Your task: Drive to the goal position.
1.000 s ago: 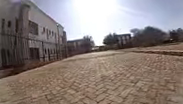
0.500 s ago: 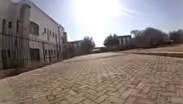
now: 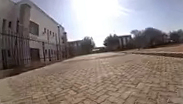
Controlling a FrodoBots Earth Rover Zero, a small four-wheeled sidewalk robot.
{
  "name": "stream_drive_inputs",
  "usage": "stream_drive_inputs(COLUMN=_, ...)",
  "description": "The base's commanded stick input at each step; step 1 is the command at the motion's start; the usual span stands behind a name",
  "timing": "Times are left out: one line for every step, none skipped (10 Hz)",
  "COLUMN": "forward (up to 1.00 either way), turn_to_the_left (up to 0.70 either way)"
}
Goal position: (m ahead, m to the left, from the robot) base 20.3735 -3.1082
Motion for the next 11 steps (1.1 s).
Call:
stream_drive_inputs(forward=0.58, turn_to_the_left=0.0)
stream_drive_inputs(forward=0.08, turn_to_the_left=0.0)
stream_drive_inputs(forward=0.4, turn_to_the_left=0.0)
stream_drive_inputs(forward=0.88, turn_to_the_left=0.0)
stream_drive_inputs(forward=1.0, turn_to_the_left=0.0)
stream_drive_inputs(forward=1.0, turn_to_the_left=0.0)
stream_drive_inputs(forward=1.0, turn_to_the_left=0.0)
stream_drive_inputs(forward=1.0, turn_to_the_left=0.0)
stream_drive_inputs(forward=1.0, turn_to_the_left=0.0)
stream_drive_inputs(forward=1.0, turn_to_the_left=0.0)
stream_drive_inputs(forward=1.0, turn_to_the_left=0.0)
